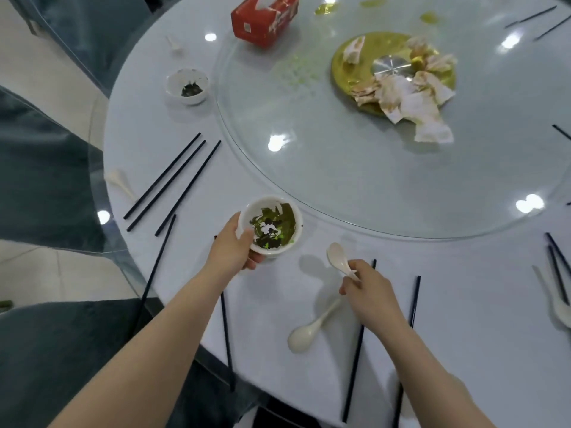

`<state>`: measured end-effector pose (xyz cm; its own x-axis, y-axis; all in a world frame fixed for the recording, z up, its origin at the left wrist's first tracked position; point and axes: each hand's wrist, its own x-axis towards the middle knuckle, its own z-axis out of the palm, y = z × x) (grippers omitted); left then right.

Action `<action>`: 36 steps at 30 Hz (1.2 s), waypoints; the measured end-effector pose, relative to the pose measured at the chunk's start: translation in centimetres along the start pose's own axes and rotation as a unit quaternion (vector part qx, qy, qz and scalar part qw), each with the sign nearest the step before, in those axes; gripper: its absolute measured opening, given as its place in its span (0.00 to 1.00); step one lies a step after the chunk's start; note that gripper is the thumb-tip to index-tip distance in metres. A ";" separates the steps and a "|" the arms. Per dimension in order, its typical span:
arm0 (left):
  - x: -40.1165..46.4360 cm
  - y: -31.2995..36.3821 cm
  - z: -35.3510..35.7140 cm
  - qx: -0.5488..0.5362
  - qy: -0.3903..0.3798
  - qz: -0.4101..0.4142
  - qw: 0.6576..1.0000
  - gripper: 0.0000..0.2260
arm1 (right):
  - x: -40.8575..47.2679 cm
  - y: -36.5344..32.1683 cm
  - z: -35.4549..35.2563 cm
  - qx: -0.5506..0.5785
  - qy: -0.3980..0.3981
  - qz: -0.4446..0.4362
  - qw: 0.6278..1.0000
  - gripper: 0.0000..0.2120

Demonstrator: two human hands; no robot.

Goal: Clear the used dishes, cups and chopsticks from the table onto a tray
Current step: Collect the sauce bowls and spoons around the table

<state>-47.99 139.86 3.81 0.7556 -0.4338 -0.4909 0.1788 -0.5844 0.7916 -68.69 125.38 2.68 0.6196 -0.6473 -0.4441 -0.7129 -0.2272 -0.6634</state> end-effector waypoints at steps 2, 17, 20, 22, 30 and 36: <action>0.5 -0.1 0.4 0.044 -0.019 -0.048 0.998 0.09 | 0.1 -0.1 -0.1 -0.008 -0.002 -0.018 1.000 0.09; -6.3 -3.8 -3.2 -0.128 0.063 -0.082 0.986 0.08 | -1.5 0.8 1.9 -0.163 -0.073 -0.179 0.968 0.19; -8.0 -5.3 -5.0 -0.152 0.076 -0.093 0.981 0.06 | -1.9 1.4 2.6 -0.219 -0.088 -0.258 0.937 0.19; -9.2 -5.9 -6.0 -0.162 0.075 -0.094 0.979 0.06 | -2.1 1.7 2.5 -0.236 -0.094 -0.283 0.925 0.23; -12.5 -7.1 -8.8 -0.209 0.088 -0.099 0.969 0.11 | -2.8 2.8 2.9 -0.347 -0.132 -0.330 0.868 0.26; -14.9 -7.0 -10.7 -0.234 0.104 -0.074 0.964 0.11 | -3.1 2.7 4.2 -0.382 -0.027 -0.360 0.851 0.12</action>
<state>-53.77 157.71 9.46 0.8014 -0.1930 -0.5661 0.5224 -0.2352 0.8197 -71.17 129.86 -0.29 0.9855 -0.1099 -0.1292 -0.1345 -0.9704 -0.2005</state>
